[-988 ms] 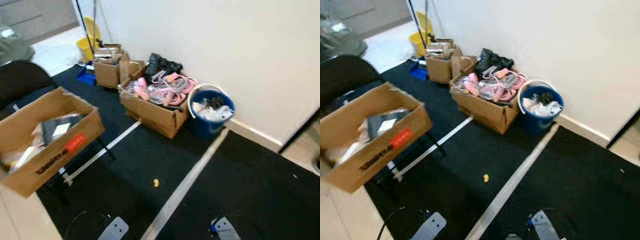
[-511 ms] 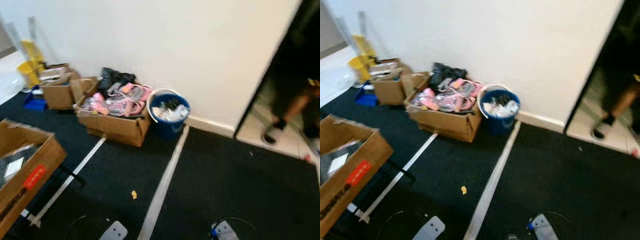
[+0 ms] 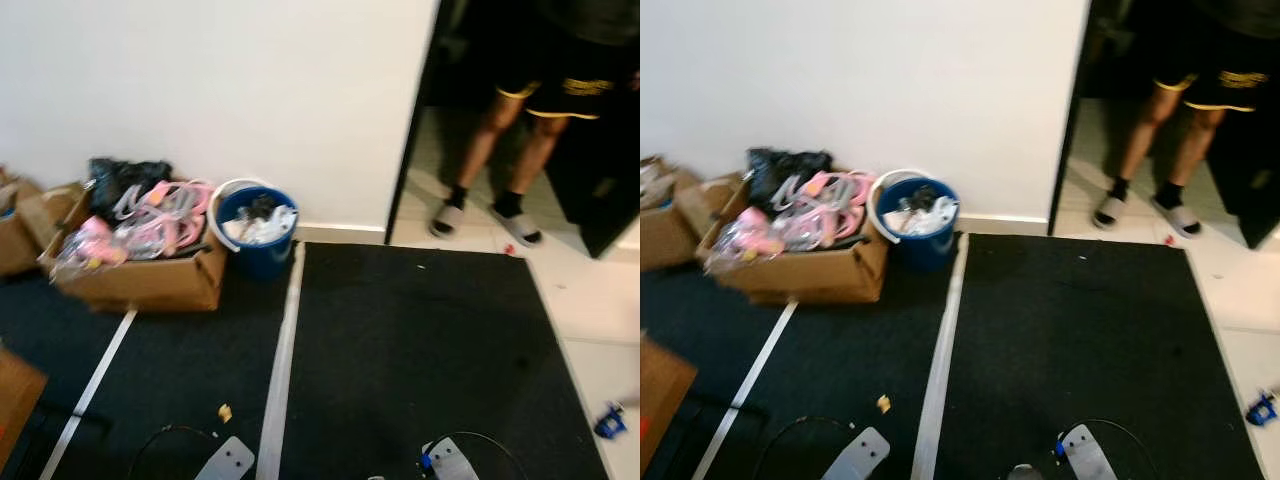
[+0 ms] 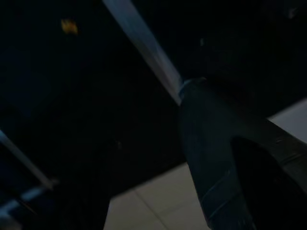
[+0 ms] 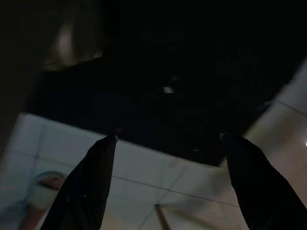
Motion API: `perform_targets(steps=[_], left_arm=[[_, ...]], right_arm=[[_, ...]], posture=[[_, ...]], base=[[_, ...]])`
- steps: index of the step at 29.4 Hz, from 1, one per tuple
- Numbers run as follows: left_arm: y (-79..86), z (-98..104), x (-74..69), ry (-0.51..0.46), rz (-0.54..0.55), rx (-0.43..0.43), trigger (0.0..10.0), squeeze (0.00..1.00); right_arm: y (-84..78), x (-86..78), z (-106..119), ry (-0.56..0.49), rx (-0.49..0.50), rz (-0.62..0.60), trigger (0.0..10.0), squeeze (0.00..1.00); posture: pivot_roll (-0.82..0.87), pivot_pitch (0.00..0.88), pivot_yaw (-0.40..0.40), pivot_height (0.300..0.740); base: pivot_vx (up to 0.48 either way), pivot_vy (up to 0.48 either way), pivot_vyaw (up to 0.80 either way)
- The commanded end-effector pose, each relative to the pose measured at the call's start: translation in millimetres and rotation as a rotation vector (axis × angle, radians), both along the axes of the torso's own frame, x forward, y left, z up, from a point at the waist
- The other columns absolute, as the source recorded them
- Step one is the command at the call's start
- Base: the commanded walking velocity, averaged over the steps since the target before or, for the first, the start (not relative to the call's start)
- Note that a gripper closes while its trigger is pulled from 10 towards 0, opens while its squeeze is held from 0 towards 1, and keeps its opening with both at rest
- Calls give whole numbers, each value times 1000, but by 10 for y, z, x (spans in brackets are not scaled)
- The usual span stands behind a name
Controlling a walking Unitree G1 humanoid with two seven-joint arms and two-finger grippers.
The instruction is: Picking trash to rubbish bin
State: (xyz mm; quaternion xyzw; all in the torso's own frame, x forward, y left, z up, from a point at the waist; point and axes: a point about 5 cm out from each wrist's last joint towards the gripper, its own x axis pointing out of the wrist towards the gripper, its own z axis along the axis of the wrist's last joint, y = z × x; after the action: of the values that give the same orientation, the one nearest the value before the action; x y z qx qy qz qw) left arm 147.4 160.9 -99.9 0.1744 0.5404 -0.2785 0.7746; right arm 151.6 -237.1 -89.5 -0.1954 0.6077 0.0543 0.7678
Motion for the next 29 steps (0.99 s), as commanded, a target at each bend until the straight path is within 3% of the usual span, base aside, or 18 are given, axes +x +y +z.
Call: perform_targets(steps=[1,29], left_arm=[[62,-74,-220,85,-4,25,10000,0],[94,-76,-226,60,-28,55,10000,0]], right_arm=[[69,-22,-25,7,15,9,10000,0],[80,-24,-29,12,14,26,10000,0]], posture=[[13,98,84,740],[18,94,87,740]], base=[[0,0,-800],[0,0,-800]])
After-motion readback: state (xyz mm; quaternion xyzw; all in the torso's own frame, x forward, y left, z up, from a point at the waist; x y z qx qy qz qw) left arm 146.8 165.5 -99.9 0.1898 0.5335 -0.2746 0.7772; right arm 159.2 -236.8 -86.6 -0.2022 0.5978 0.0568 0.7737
